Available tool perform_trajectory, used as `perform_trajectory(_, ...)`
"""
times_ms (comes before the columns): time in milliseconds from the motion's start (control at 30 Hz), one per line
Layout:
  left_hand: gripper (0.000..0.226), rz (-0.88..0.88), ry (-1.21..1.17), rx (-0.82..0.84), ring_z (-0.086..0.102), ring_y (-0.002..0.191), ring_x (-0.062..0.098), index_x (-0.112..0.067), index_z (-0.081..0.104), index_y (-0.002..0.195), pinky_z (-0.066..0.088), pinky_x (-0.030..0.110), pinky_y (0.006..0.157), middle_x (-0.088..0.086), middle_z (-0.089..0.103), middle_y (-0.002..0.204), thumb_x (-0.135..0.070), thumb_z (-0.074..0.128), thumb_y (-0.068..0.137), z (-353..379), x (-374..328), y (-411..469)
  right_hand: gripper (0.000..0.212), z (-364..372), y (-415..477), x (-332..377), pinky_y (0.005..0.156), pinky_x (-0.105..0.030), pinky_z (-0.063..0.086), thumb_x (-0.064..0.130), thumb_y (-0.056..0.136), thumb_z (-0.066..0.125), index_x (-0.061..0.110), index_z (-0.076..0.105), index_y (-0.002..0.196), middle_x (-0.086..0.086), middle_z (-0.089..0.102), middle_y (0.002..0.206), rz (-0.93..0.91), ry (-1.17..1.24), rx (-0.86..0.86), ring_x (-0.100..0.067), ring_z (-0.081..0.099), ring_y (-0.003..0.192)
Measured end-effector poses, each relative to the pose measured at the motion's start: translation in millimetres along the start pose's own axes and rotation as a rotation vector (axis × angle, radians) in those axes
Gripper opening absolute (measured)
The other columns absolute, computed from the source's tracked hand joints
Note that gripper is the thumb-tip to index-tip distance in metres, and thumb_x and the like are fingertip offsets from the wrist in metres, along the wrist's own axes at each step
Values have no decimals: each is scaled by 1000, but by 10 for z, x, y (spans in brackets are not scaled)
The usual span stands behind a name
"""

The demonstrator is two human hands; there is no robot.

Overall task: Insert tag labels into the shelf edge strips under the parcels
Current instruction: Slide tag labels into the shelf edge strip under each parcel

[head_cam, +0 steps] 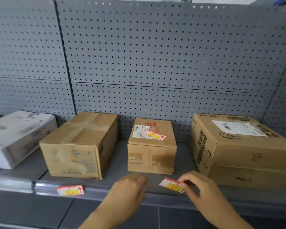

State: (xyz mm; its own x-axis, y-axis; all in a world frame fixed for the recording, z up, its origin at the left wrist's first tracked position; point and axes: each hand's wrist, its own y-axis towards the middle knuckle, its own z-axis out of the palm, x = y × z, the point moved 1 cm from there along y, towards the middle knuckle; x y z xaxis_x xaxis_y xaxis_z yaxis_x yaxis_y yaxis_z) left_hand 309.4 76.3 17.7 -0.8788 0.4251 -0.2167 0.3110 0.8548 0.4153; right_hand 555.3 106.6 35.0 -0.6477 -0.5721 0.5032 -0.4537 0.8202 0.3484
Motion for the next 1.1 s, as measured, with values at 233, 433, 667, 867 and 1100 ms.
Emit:
perform_trajectory(233, 26, -85, -16, 74, 65, 74, 20, -23, 62, 88, 50, 23, 53, -2, 67, 83, -30, 39, 77, 284, 307, -286, 13, 393, 227, 36, 72, -22, 48, 20, 86, 62, 33, 60, 86, 19, 59, 89, -6, 30, 106, -1, 55, 89)
perform_trajectory(433, 18, -24, -9, 78, 63, 64, 15, -25, 64, 81, 50, 21, 47, -5, 63, 76, -20, 51, 69, 387, 352, -300, 17, 587, 298, 24, 70, -27, 50, 16, 84, 64, 33, 60, 82, 17, 61, 86, 64, 33, 111, -2, 57, 85)
perform_trajectory(667, 19, 24, -41, 73, 63, 66, 17, -22, 68, 79, 53, 22, 54, -2, 62, 78, -16, 55, 66, 489, 423, -327, 10, 699, 314, 82, 70, -27, 53, 27, 86, 62, 36, 59, 87, 22, 62, 89, 77, 51, 65, 0, 59, 87)
perform_trajectory(867, 29, 71, -32, 62, 62, 66, 15, -27, 62, 86, 52, 19, 52, -4, 62, 82, -24, 41, 65, 562, 489, -351, 7, 871, 294, 97, 77, -20, 46, 34, 88, 57, 38, 55, 94, 25, 52, 93, 45, -90, 118, 6, 48, 93)
perform_trajectory(1100, 29, 98, 87, 56, 68, 69, 14, -25, 74, 79, 51, 18, 53, -4, 70, 81, -25, 57, 55, 505, 429, -357, 6, 882, 326, 158, 63, -12, 37, 33, 91, 52, 33, 55, 96, 21, 49, 91, -6, -185, 103, 1, 44, 89)
